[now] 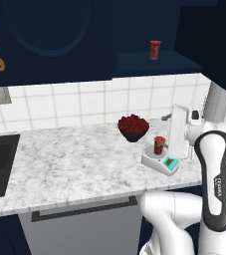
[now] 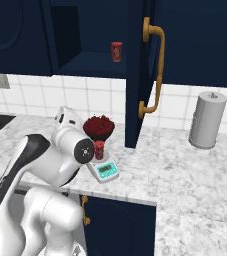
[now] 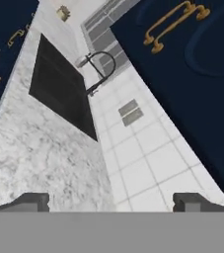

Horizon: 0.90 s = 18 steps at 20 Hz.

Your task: Pick the yogurt and place it on the digital scale for weighing, and close the cabinet.

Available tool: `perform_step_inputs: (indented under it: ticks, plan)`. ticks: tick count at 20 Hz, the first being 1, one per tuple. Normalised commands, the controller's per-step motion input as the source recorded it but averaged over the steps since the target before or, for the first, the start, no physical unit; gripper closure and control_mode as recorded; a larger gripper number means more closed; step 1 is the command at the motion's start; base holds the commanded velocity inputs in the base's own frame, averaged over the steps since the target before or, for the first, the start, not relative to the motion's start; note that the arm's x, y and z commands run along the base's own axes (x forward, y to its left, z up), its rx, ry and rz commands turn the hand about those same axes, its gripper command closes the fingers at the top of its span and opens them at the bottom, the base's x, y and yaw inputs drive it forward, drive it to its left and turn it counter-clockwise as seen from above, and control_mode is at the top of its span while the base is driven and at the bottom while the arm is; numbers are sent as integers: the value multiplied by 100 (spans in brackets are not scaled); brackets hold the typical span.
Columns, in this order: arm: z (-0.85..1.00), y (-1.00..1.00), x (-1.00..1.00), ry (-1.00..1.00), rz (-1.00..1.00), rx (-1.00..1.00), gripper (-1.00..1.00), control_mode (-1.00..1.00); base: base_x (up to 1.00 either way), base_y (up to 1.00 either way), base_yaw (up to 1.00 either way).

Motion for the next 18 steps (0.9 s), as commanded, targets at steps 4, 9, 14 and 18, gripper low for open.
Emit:
perform_step_inputs:
  ticks: [4,9,14,18]
  plan:
    - [65,-61,-57,-40,-10,-28,-100,-100,0,0,0]
    - [6,-29,-88,-58,-16,-24,-100,-100,0,0,0]
    - [-13,-27,-97,-48,-30,0,-100,-100,0,0,0]
    - [-6,-47,-79,-30,-32,0,-100,-100,0,0,0]
